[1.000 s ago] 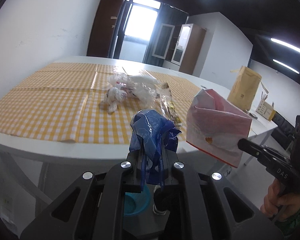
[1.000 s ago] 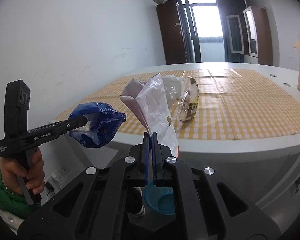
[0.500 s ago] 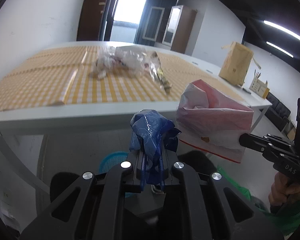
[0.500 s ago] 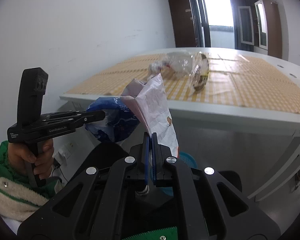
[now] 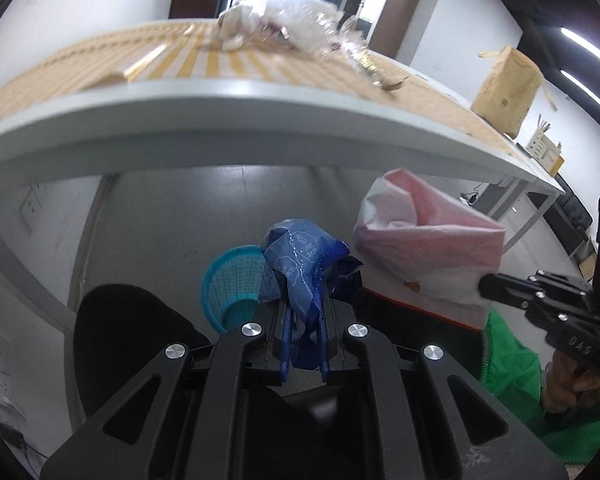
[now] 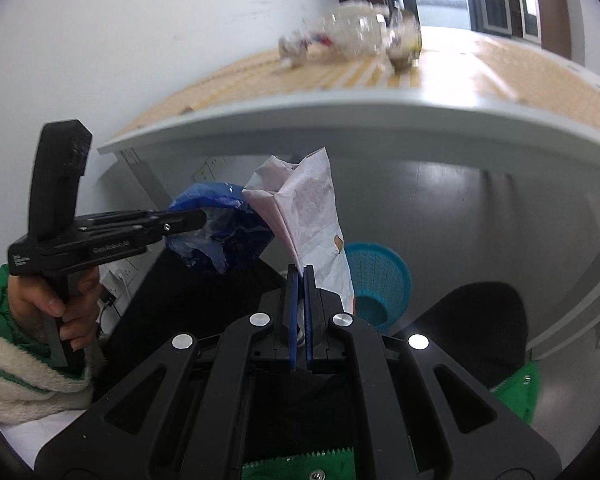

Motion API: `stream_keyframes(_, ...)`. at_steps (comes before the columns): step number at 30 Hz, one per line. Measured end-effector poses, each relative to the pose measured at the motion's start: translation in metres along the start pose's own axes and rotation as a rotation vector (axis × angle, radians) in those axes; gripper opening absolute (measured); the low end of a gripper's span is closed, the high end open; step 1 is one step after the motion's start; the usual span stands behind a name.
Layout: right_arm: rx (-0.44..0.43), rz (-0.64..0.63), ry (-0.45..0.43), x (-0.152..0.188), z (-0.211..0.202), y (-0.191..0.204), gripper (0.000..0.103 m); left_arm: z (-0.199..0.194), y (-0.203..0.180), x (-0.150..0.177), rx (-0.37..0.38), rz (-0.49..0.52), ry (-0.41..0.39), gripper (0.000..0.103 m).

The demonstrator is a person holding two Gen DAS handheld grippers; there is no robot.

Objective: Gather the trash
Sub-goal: 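Carry the blue bag and paper bag down over the blue wastebasket with both tools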

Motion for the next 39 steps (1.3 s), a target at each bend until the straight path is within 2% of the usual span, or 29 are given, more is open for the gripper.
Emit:
stream_keyframes(5,0.001,0.023,0.054,0.004,0.036,-0.01,0.002,0.027,0.012,0.004,-0.041,-0.011,0.042,0.009)
stream_keyframes(14,0.013,0.09,0.156,0.007,0.096,-0.036,0.002,0.072,0.023,0.004,-0.041,-0.027,0.105,0.009)
stream_keyframes(26,0.021,0.196,0.281,0.018,0.167,-0.058,0.002,0.146,0.061,-0.007,-0.054,-0.167,0.24,0.009)
stream_keyframes(39,0.075,0.282,0.406,0.024,0.251,-0.074,0.002,0.218,0.093,-0.019,-0.112,-0.33,0.366,0.009)
Point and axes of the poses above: each gripper's, at about its wrist camera, not at the fingertips, and z roughly the way its jaws point, y to its left, x to its underside, the point moved 1 cm from there along z, roughly the way its jaws point, and after that the axes turned 7 degrees about -z, right-handed, at the moved point
